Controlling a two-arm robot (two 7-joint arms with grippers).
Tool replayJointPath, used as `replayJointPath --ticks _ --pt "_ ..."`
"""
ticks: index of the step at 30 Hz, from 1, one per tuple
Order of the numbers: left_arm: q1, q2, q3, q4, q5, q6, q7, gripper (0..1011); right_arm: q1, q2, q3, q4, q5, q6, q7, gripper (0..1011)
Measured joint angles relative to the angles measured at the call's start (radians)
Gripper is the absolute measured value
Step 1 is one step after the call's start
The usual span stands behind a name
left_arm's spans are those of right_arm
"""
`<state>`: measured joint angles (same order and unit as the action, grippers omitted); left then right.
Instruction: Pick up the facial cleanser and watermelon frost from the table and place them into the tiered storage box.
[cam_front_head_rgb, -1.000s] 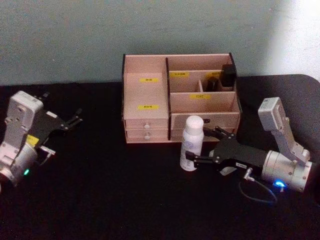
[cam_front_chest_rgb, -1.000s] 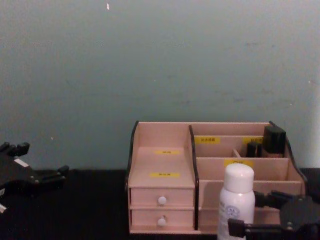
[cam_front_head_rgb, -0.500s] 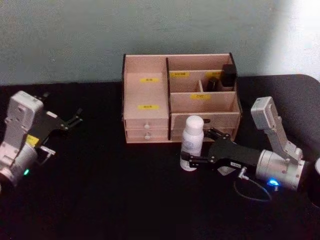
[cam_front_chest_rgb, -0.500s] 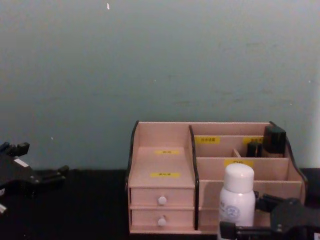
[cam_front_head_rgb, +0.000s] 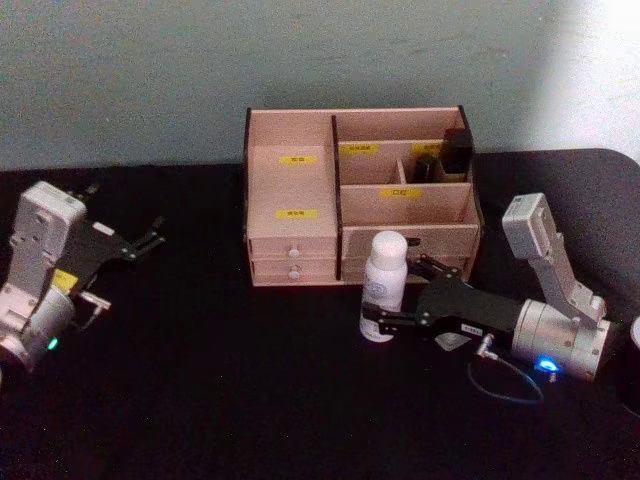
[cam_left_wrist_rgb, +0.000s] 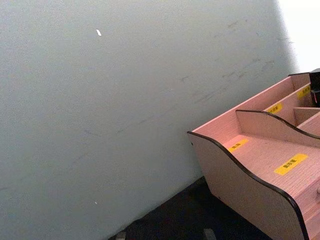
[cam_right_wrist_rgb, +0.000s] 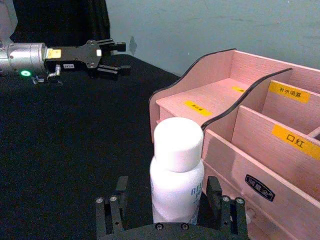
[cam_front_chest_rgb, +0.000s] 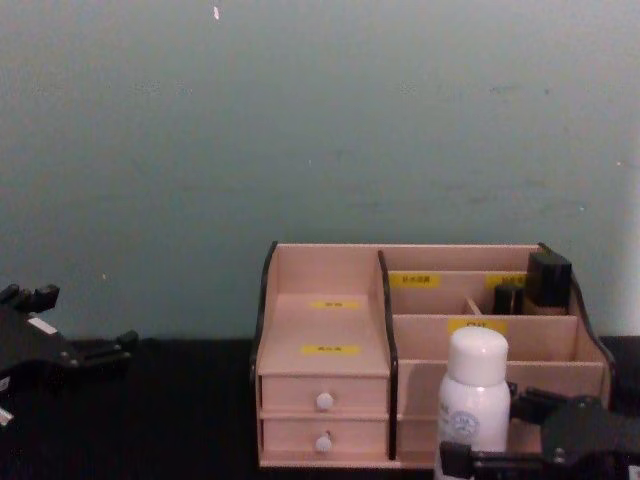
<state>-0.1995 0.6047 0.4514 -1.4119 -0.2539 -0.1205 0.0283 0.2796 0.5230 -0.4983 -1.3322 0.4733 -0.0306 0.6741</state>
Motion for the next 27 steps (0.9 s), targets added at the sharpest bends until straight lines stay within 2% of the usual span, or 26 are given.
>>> replayJointPath --ticks 6,7,13,16,27 --pt "0.000 0.000 0.000 0.000 0.000 0.000 0.000 1001 -0.001 0.001 0.000 -0.001 0.000 0.000 0.000 891" --pt "0.000 0.000 0.000 0.000 0.000 0.000 0.000 1001 -0.001 0.001 0.001 -0.001 0.000 0.000 0.000 841" --pt "0.000 0.000 0.000 0.000 0.000 0.000 0.000 1001 -0.001 0.001 0.001 -0.001 0.000 0.000 -0.001 705" --pt "0.000 0.000 0.000 0.000 0.000 0.000 0.000 1001 -0.001 0.001 0.001 -0.002 0.000 0.000 -0.001 593" --pt "0.000 0.000 0.000 0.000 0.000 0.000 0.000 1001 -0.001 0.001 0.001 -0.002 0.000 0.000 -0.001 591"
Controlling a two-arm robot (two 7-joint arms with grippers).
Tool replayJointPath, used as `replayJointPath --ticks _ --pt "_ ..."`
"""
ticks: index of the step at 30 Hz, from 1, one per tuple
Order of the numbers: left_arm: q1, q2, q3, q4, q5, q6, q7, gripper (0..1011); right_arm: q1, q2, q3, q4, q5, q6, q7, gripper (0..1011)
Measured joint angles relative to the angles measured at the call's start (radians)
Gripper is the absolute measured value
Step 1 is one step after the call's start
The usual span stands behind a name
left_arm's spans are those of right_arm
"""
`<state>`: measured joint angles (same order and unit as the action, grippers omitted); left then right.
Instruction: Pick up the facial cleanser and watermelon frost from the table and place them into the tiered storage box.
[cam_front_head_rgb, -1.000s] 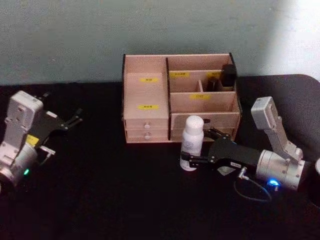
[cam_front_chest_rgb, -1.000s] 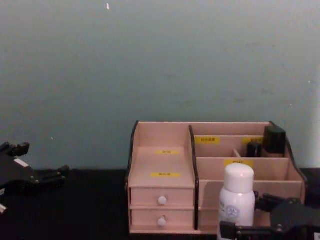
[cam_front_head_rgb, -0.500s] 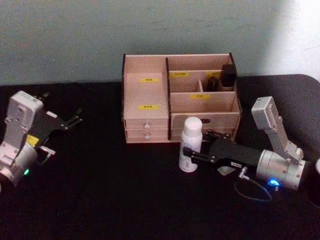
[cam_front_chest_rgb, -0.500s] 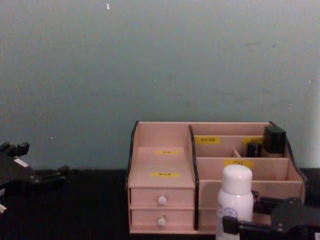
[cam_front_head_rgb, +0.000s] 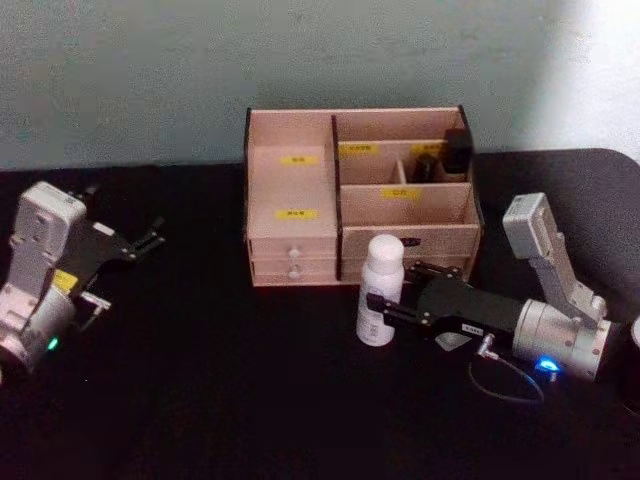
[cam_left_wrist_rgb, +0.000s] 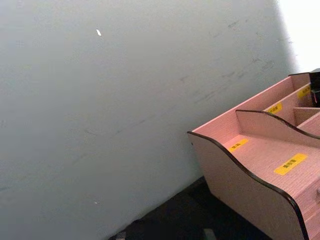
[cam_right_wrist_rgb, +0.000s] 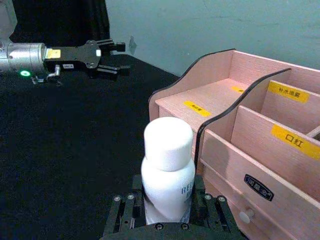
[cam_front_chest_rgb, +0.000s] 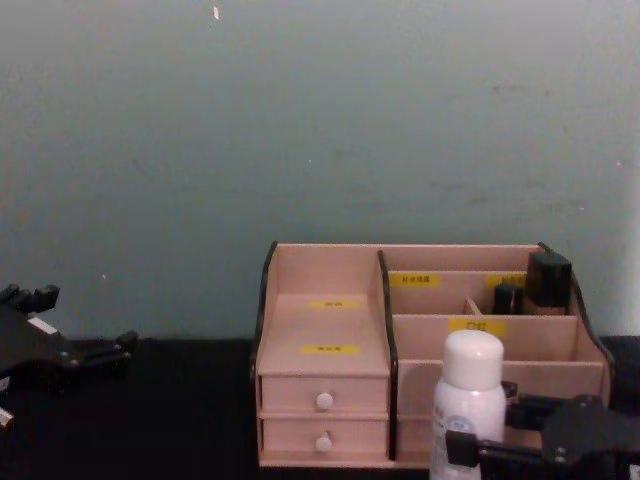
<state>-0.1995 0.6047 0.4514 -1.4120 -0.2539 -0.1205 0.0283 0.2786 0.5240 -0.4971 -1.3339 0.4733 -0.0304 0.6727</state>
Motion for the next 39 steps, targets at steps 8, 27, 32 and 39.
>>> replayJointPath --ticks 8,27,32,39 --pt "0.000 0.000 0.000 0.000 0.000 0.000 0.000 1001 -0.007 0.022 0.005 -0.040 0.014 -0.004 0.019 591" --pt "0.000 0.000 0.000 0.000 0.000 0.000 0.000 1001 0.049 0.021 0.071 -0.110 0.120 0.005 -0.022 591" --pt "0.000 0.000 0.000 0.000 0.000 0.000 0.000 1001 0.100 -0.013 0.071 -0.056 0.101 -0.014 -0.049 591" --pt "0.000 0.000 0.000 0.000 0.000 0.000 0.000 1001 0.155 -0.050 0.070 0.017 0.073 -0.034 -0.066 591"
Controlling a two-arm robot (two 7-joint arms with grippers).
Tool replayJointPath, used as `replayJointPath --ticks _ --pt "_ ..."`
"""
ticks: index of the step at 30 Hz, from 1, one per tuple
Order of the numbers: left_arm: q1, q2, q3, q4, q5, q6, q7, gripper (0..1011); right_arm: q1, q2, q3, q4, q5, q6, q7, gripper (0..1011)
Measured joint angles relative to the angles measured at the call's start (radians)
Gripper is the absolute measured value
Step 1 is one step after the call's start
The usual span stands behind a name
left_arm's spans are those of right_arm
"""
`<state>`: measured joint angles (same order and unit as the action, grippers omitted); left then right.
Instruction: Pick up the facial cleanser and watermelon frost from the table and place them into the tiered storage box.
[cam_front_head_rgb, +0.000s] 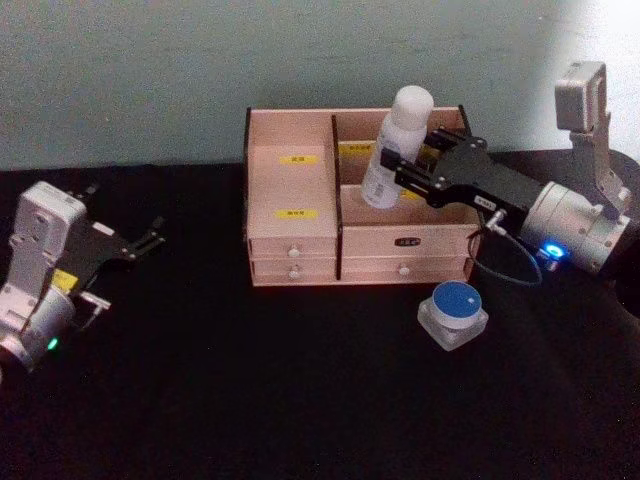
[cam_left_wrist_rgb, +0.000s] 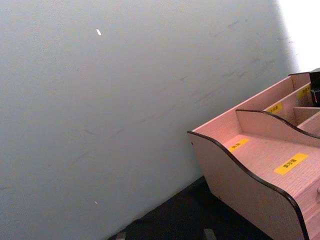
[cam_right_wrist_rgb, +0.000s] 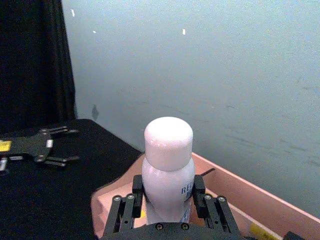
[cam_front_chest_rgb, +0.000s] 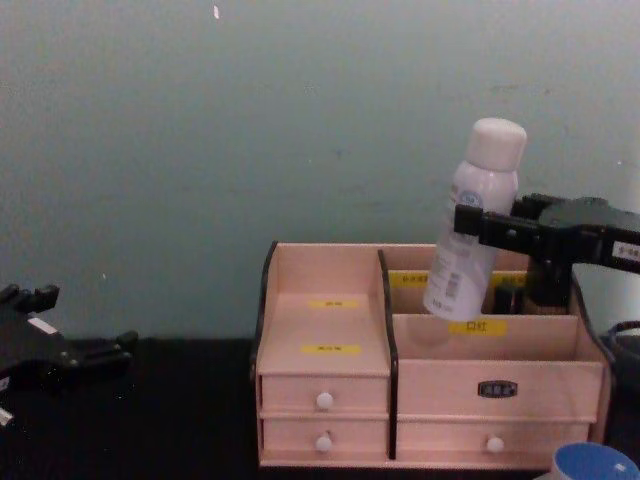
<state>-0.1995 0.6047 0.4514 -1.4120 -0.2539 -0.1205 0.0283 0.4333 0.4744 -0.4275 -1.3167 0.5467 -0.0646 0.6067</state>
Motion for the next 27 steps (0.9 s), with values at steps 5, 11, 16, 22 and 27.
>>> replayJointPath --ticks 5,11,16,22,27 --pt "0.000 0.000 0.000 0.000 0.000 0.000 0.000 1001 0.036 -0.026 0.003 0.054 -0.017 -0.007 -0.010 591" --pt "0.000 0.000 0.000 0.000 0.000 0.000 0.000 1001 0.070 -0.051 0.005 0.111 -0.035 -0.015 -0.015 591" --pt "0.000 0.000 0.000 0.000 0.000 0.000 0.000 1001 0.106 -0.075 0.007 0.174 -0.054 -0.023 -0.015 591" --pt "0.000 0.000 0.000 0.000 0.000 0.000 0.000 1001 0.146 -0.107 0.003 0.249 -0.075 -0.030 -0.012 591" --pt "0.000 0.000 0.000 0.000 0.000 0.000 0.000 1001 0.172 -0.130 0.001 0.297 -0.089 -0.036 -0.007 591"
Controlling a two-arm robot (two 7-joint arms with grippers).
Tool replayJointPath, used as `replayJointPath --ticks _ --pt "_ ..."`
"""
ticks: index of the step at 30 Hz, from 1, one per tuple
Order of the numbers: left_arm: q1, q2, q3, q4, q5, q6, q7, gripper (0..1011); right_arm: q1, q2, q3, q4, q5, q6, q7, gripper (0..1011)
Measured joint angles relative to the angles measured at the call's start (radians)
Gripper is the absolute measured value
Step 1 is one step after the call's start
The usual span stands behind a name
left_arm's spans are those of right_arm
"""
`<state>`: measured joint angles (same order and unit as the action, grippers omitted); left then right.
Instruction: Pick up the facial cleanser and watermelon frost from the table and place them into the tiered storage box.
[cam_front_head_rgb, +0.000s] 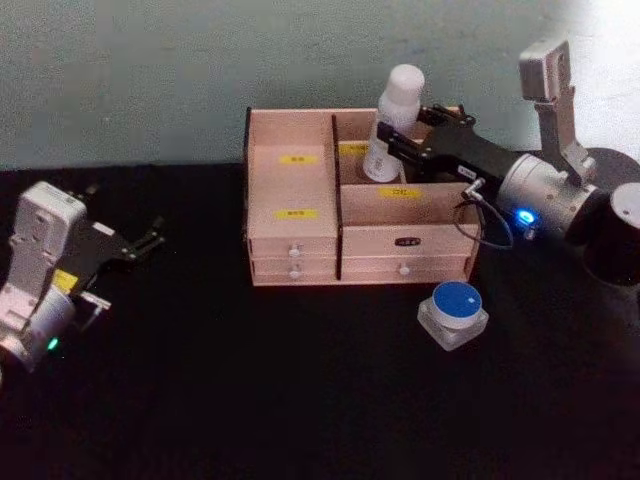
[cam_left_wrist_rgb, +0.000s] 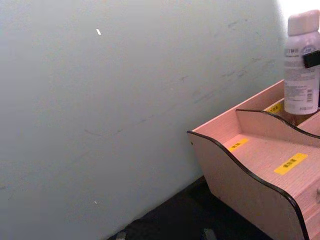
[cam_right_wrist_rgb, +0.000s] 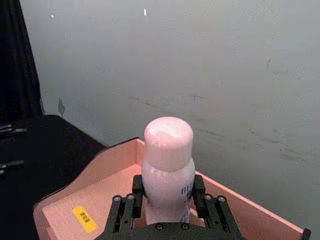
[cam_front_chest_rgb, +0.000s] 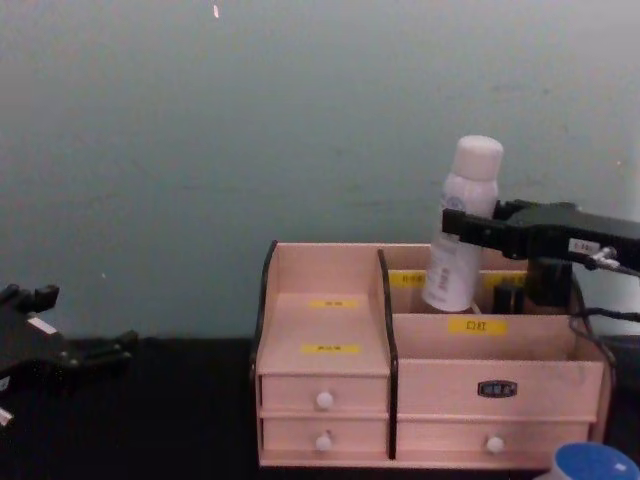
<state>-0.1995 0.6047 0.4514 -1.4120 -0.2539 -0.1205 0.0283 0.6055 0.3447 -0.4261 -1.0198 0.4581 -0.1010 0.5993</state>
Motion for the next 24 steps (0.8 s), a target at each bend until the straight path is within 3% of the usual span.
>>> replayJointPath --ticks 13,24 --pt "0.000 0.000 0.000 0.000 0.000 0.000 0.000 1001 0.060 -0.046 -0.001 0.125 -0.036 -0.009 0.018 591" --pt "0.000 0.000 0.000 0.000 0.000 0.000 0.000 1001 0.079 -0.066 -0.001 0.180 -0.061 -0.006 0.028 591"
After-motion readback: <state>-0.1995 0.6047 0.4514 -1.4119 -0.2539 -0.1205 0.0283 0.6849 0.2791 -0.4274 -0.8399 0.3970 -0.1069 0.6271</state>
